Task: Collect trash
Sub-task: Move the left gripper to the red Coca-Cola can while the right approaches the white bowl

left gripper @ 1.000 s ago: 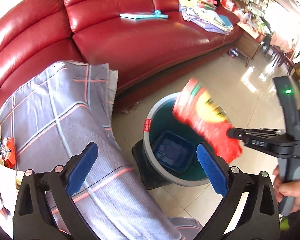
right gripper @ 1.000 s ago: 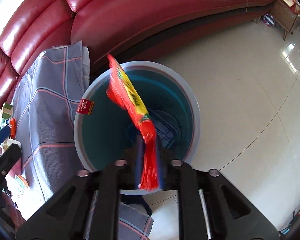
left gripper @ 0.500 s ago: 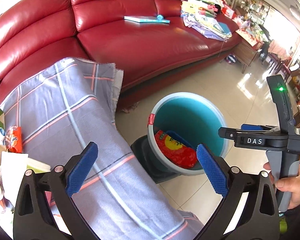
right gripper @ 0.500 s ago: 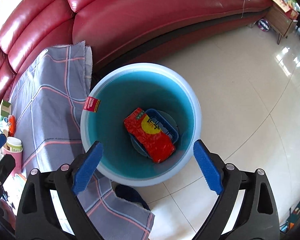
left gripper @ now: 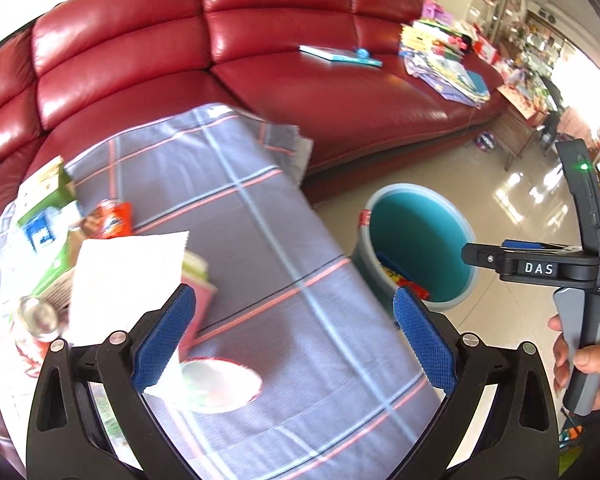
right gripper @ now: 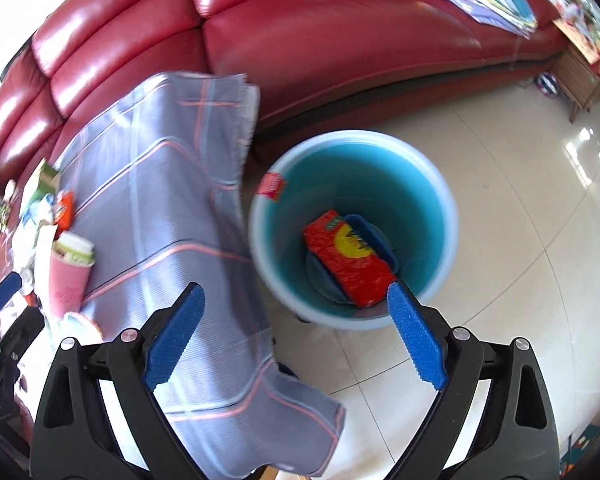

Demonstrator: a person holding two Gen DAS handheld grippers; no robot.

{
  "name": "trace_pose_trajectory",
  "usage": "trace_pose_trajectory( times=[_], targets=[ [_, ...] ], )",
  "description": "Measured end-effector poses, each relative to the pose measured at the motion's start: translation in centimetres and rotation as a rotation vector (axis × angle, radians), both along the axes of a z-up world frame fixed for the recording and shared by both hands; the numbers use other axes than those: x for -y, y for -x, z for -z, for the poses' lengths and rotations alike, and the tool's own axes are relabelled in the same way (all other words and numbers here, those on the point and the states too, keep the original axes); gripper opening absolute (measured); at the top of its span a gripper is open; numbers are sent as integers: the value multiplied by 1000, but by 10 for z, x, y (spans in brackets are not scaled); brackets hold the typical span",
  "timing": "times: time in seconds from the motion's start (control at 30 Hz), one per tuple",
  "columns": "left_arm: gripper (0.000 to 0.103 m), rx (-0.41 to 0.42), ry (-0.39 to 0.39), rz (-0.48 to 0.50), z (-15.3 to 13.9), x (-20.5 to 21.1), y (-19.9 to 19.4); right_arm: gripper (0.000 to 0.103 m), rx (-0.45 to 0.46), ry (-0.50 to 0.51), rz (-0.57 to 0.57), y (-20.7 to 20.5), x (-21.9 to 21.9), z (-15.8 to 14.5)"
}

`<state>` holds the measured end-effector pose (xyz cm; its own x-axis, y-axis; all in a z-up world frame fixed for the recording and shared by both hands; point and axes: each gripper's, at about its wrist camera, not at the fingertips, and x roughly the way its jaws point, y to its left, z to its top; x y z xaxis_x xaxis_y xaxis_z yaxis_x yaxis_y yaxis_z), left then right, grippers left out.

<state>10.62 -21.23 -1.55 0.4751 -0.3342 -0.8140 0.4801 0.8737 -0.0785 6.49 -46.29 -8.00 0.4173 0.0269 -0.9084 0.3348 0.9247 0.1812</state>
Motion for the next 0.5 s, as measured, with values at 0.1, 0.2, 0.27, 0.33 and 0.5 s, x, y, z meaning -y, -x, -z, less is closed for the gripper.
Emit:
trace_pose_trajectory(
  times=[0.1, 0.2, 0.27, 0.33, 0.5],
  targets=[
    [99, 10, 2, -40, -4, -33, 3, 89, 10, 10, -58, -4, -30, -11],
    [99, 18, -10, -93, -6, -69, 4, 89, 19, 13, -117, -10, -61, -19],
    [99, 10, -4, -128, -5, -94, 2, 89, 20, 18, -154, -14, -83, -22],
    [99, 10, -9, -162, -3, -117, 2, 89, 13, 26, -191, -17, -104, -23],
    [99, 7, -46, -225, 9, -174, -2, 89, -15, 39, -276, -28, -153, -19]
  ],
)
